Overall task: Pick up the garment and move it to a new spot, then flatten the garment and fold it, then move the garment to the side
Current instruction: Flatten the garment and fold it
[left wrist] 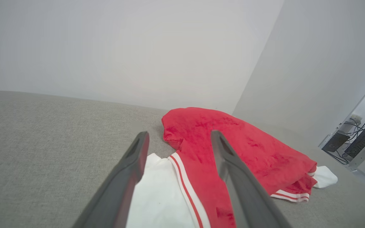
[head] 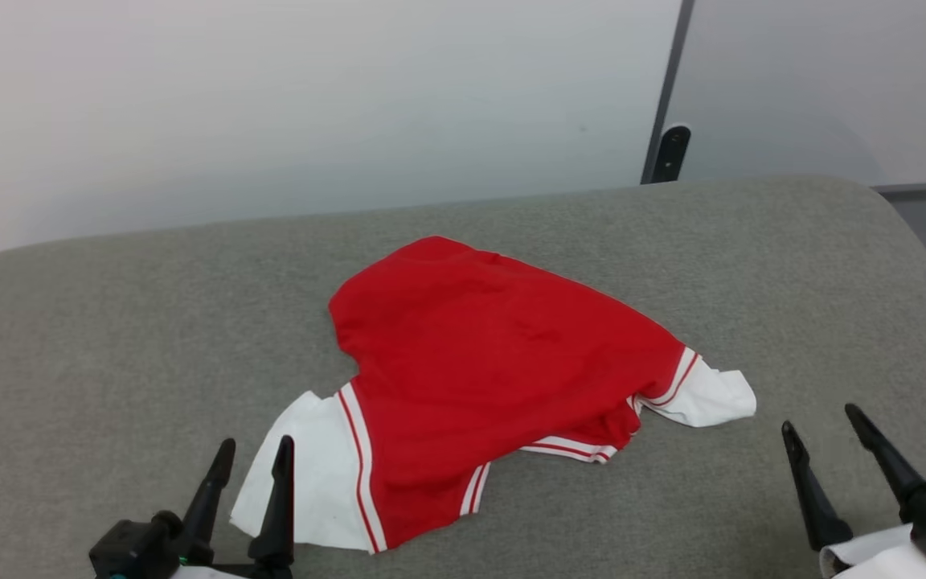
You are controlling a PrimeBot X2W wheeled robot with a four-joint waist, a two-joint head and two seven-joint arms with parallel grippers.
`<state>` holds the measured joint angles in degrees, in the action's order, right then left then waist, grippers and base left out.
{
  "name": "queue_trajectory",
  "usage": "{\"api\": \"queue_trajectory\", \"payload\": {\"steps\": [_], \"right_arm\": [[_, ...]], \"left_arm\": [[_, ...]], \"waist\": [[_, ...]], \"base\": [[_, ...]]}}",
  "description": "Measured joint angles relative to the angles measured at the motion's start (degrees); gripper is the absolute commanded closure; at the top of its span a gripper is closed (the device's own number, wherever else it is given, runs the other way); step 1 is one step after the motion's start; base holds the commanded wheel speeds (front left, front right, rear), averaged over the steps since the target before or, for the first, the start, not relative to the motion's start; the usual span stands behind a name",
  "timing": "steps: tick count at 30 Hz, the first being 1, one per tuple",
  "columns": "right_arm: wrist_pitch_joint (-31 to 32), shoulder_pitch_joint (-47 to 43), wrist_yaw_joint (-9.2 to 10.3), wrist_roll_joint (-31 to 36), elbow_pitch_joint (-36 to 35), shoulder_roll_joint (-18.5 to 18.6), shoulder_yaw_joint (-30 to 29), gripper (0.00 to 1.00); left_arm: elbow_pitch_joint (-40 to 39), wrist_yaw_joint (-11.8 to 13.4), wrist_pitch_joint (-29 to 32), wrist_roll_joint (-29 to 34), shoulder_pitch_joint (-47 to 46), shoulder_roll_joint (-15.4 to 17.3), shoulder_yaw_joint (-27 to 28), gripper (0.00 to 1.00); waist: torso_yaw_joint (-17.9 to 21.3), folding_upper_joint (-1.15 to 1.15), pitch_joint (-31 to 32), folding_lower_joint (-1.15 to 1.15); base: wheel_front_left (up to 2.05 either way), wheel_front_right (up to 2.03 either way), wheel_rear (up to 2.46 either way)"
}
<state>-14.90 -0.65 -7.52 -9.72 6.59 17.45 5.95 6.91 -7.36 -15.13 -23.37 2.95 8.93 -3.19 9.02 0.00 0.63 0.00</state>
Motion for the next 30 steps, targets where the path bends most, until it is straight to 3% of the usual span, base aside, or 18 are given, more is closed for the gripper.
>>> {"api": "queue_trajectory", "payload": {"steps": [7, 16, 23, 24, 26, 27, 30], "right_arm": [[-0.1, -1.3, 0.00, 1.3, -1.7, -3.4, -1.1, 0.00], [-0.1, -1.4, 0.00, 1.5, -1.7, -4.2, -1.2, 0.00], [-0.1, -1.4, 0.00, 0.9, -0.7, -5.0, -0.5, 0.00], [-0.1, -1.4, 0.00, 0.9, -0.7, -5.0, -0.5, 0.00], [-0.1, -1.4, 0.00, 0.6, -0.2, -5.1, -0.2, 0.00], [-0.1, -1.4, 0.00, 0.6, -0.2, -5.1, -0.2, 0.00], [-0.1, -1.1, 0.00, 0.3, 0.2, -5.2, 0.1, 0.00]], "left_arm": [[1.4, 0.0, 0.0, 0.6, 0.0, 0.9, 0.1, 0.00], [4.9, 0.0, 4.1, -1.2, -2.2, 4.6, -2.2, 0.00], [6.4, 0.0, 21.9, -8.2, -6.2, 9.1, -5.5, 0.00], [6.4, 0.0, 21.9, -8.2, -6.2, 9.1, -5.5, 0.00], [6.6, 0.0, 29.8, -10.1, -8.2, 11.2, -6.5, 0.00], [6.6, 0.0, 29.8, -10.1, -8.2, 11.2, -6.5, 0.00], [7.3, 0.3, 39.7, -11.4, -11.8, 14.1, -7.4, 0.00]], "waist": [[0.8, 0.00, -0.8, 0.00], [0.8, 0.00, -1.1, 0.00], [0.8, 0.00, -1.3, 0.00], [0.8, 0.00, -1.3, 0.00], [0.9, 0.00, -1.4, 0.00], [0.9, 0.00, -1.4, 0.00], [1.0, 0.00, -1.9, 0.00]], "base": [[0.00, 0.00, 0.00], [0.00, 0.00, 0.00], [0.00, 0.00, 0.00], [0.00, 0.00, 0.00], [0.00, 0.00, 0.00], [0.00, 0.00, 0.00], [0.00, 0.00, 0.00]]}}
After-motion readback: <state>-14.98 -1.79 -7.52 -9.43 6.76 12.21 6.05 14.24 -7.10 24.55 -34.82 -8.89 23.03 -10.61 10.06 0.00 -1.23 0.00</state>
